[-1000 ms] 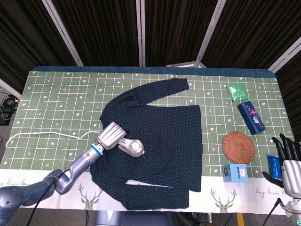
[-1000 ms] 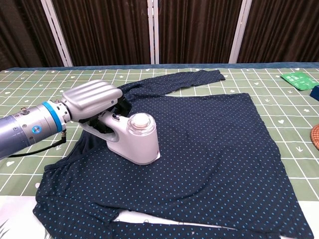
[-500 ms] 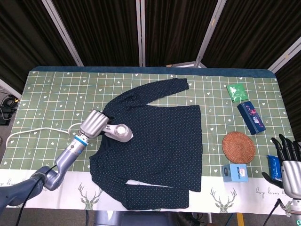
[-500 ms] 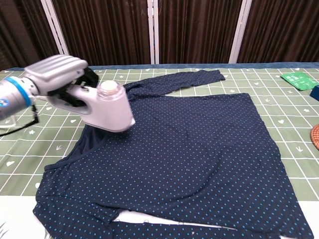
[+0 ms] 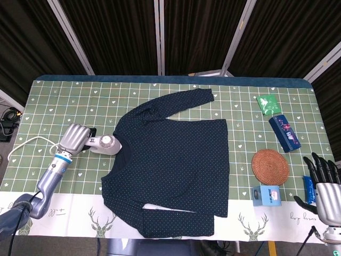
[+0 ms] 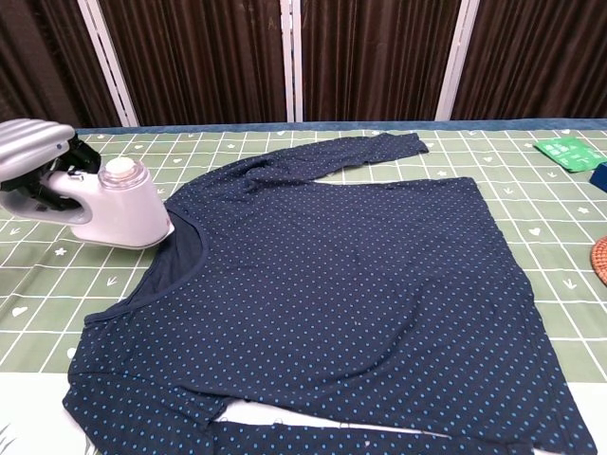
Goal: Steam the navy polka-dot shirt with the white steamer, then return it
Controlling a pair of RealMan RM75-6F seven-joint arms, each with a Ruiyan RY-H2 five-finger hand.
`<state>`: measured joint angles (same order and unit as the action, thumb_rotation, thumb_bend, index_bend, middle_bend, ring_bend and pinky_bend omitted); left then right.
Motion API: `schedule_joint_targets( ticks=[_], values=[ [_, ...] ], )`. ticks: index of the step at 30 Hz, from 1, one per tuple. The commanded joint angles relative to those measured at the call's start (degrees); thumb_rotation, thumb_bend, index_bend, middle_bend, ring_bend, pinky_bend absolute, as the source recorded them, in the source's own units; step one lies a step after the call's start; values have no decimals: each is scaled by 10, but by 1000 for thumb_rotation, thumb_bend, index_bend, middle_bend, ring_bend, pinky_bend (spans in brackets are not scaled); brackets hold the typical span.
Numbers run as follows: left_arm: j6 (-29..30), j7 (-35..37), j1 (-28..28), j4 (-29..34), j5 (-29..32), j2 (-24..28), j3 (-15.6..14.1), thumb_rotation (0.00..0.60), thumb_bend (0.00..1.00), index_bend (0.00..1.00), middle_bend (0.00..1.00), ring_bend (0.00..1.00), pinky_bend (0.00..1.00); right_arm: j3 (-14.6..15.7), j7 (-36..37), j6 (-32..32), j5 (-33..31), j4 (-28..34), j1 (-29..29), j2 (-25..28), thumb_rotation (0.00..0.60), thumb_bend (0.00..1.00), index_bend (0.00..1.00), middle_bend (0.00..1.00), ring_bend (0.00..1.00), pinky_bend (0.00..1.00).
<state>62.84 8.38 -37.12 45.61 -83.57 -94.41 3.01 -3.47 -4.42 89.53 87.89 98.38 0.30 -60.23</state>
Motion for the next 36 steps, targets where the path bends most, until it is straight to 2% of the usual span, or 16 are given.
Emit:
schedule_joint_targets(
  ticks=[1, 4, 5, 6, 7, 8, 10, 11, 14, 19, 25, 31, 36],
  values=[
    [-12, 14, 5, -15, -1, -7, -7, 600, 473, 851, 827, 819, 977, 0, -1, -1, 0, 1, 1, 0, 600, 0, 0, 0, 0, 0],
    [-23, 22, 4, -14, 1, -7, -8, 600, 208, 672, 678, 705, 826, 1, -1, -1, 1, 1, 1, 0, 600, 0, 0, 0, 0, 0],
    [-24, 22, 4, -13, 0, -6, -8, 600, 94, 573, 566, 618, 732, 1, 0, -1, 1, 2, 0, 0, 600, 0, 0, 0, 0, 0],
    [-21, 21, 4, -13, -1, -6, -8, 600, 23, 460, 426, 488, 629, 2, 2, -2, 1, 2, 0, 1, 600, 0, 0, 0, 0, 0],
    [-17, 19, 6, -14, -2, -6, -8, 600, 2, 380, 325, 384, 555, 2, 3, -2, 1, 2, 0, 1, 600, 0, 0, 0, 0, 0],
    [-16, 19, 6, -14, -3, -6, -8, 600, 0, 263, 183, 220, 441, 2, 4, -1, 1, 2, 0, 2, 600, 0, 0, 0, 0, 0],
    [-24, 32, 10, 1, -3, 5, -13, 600, 0, 116, 35, 41, 255, 2, 7, 0, 2, 3, -1, 4, 600, 0, 0, 0, 0, 0],
    [-30, 42, 11, 19, -2, 17, -13, 600, 0, 62, 4, 3, 175, 3, 9, 1, 4, 3, -1, 5, 600, 0, 0, 0, 0, 0],
    [-28, 37, 16, 72, 5, 49, -7, 600, 0, 2, 0, 0, 85, 5, 15, 1, 9, 6, -2, 8, 600, 0, 0, 0, 0, 0],
    [-4, -8, 34, 168, 19, 104, 3, 600, 0, 0, 0, 0, 46, 9, 22, 8, 21, 9, -4, 12, 600, 0, 0, 0, 0, 0],
    [87, -58, 90, 273, 27, 154, 8, 600, 0, 0, 0, 0, 32, 13, 31, 18, 33, 11, -8, 16, 600, 0, 0, 0, 0, 0],
    [190, -94, 164, 359, 9, 201, -13, 600, 0, 0, 0, 0, 21, 16, 45, 30, 44, 11, -14, 22, 600, 0, 0, 0, 0, 0],
    [257, -123, 224, 433, -20, 245, -50, 600, 0, 0, 0, 0, 12, 17, 57, 33, 48, 7, -16, 24, 600, 0, 0, 0, 0, 0]
  ],
)
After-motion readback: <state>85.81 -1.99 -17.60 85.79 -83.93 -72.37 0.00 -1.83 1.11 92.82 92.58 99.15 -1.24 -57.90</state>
